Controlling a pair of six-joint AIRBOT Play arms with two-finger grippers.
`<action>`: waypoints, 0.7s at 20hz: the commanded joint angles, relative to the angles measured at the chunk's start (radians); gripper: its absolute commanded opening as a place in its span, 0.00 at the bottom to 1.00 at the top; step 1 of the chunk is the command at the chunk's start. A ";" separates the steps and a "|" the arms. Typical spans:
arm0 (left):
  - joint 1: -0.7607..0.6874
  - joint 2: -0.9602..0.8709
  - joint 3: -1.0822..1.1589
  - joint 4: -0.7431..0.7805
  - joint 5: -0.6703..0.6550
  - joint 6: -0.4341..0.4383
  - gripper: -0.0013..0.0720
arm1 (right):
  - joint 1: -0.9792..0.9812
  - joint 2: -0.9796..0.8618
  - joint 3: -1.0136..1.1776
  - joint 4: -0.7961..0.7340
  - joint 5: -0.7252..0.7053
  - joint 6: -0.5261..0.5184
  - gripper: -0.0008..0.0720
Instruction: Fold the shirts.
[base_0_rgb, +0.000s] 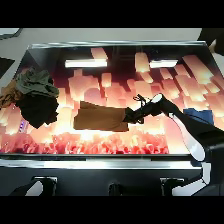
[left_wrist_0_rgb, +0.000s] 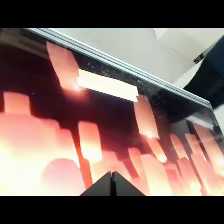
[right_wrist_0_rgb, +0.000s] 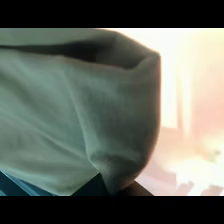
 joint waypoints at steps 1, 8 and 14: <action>-0.009 0.000 0.000 0.001 0.001 0.000 0.05 | -0.056 0.050 0.068 0.044 0.055 -0.090 0.08; -0.009 -0.001 0.000 0.001 0.000 0.001 0.05 | -0.511 0.291 0.298 -0.122 0.242 0.064 0.07; -0.010 0.000 0.000 0.001 -0.042 0.035 0.06 | -0.883 0.389 0.305 -0.188 0.315 0.134 0.07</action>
